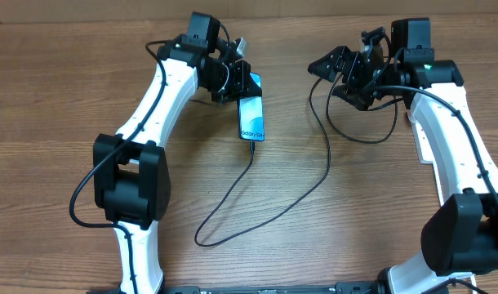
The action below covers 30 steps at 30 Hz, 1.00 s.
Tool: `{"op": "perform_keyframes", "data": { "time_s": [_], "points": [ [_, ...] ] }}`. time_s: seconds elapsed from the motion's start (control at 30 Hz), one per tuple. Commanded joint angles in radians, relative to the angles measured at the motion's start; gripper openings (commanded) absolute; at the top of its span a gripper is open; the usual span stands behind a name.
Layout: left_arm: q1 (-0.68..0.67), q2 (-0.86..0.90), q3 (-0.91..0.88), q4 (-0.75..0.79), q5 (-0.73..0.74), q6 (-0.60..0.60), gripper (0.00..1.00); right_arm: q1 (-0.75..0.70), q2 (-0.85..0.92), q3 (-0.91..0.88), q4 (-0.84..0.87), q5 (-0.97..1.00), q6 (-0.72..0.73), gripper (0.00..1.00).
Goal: Plug charger to phone and switch on socket
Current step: 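Lower the held phone with the left gripper toward the table center, then lay the phone flat on the table and open the left gripper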
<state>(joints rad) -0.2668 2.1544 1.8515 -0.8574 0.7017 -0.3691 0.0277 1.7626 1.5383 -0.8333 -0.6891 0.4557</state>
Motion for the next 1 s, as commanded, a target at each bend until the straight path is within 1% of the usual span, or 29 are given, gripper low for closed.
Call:
{"op": "perform_keyframes", "data": {
  "time_s": [0.0,0.37,0.5,0.97],
  "points": [
    [-0.007,0.001,-0.043,0.042,0.003,-0.068,0.04,-0.004,-0.033,0.012,-0.003,0.016,-0.020,0.97],
    [-0.069,0.062,-0.068,0.106,0.000,-0.074,0.04,-0.003,-0.033,0.012,-0.033,0.045,-0.047,0.97],
    [-0.090,0.092,-0.069,0.111,-0.051,-0.092,0.04,-0.003,-0.033,0.012,-0.037,0.046,-0.046,0.97],
    [-0.093,0.189,-0.069,0.114,-0.066,-0.108,0.04,-0.003,-0.033,0.012,-0.045,0.064,-0.046,0.97]
  ]
}}
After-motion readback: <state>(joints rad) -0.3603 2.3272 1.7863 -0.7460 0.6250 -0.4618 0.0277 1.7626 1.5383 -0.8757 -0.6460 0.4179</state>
